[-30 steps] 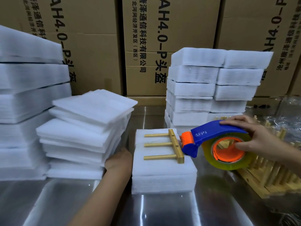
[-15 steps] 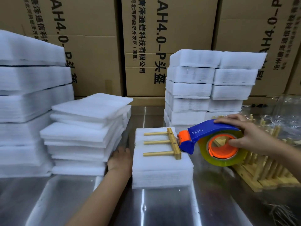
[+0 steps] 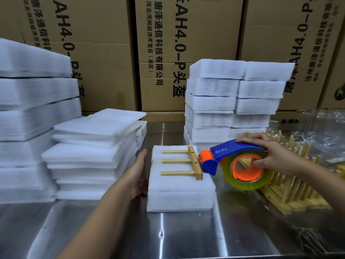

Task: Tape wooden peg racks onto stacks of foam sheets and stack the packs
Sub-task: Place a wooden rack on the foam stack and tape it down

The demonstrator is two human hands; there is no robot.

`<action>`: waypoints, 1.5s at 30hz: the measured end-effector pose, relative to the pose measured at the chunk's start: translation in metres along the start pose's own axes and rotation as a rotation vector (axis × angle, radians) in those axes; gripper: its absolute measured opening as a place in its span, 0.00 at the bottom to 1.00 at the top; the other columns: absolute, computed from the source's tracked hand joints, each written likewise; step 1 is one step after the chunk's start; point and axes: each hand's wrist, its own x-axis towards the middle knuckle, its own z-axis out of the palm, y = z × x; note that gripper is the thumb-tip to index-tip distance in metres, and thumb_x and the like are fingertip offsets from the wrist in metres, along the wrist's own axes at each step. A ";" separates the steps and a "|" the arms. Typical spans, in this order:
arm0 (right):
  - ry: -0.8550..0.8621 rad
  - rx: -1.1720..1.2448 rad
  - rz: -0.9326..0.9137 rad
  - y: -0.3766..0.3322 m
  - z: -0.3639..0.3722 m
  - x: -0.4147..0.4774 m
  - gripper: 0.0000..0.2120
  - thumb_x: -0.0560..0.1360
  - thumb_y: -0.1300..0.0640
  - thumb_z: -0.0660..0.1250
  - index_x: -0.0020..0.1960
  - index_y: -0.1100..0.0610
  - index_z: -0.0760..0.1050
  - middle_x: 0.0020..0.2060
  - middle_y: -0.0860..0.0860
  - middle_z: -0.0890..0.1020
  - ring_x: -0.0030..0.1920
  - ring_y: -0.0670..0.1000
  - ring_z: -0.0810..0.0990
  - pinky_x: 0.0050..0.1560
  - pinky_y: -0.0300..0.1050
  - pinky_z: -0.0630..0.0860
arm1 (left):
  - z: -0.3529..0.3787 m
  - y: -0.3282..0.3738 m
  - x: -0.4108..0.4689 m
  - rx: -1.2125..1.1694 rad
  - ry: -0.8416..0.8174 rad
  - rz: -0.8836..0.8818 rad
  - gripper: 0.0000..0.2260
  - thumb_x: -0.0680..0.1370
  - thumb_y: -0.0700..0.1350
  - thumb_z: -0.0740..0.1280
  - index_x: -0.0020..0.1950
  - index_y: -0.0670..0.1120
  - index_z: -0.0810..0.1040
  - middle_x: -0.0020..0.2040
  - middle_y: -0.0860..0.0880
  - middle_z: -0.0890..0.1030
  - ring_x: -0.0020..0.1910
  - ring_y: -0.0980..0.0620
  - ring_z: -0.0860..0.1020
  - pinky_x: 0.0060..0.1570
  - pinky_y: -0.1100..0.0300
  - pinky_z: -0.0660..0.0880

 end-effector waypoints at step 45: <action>0.256 -0.002 -0.082 -0.023 0.055 -0.072 0.38 0.65 0.68 0.75 0.61 0.32 0.69 0.56 0.39 0.64 0.55 0.36 0.70 0.51 0.28 0.69 | 0.053 -0.010 -0.042 1.428 -0.155 0.780 0.48 0.62 0.67 0.59 0.75 0.61 0.36 0.79 0.51 0.44 0.76 0.56 0.40 0.73 0.54 0.40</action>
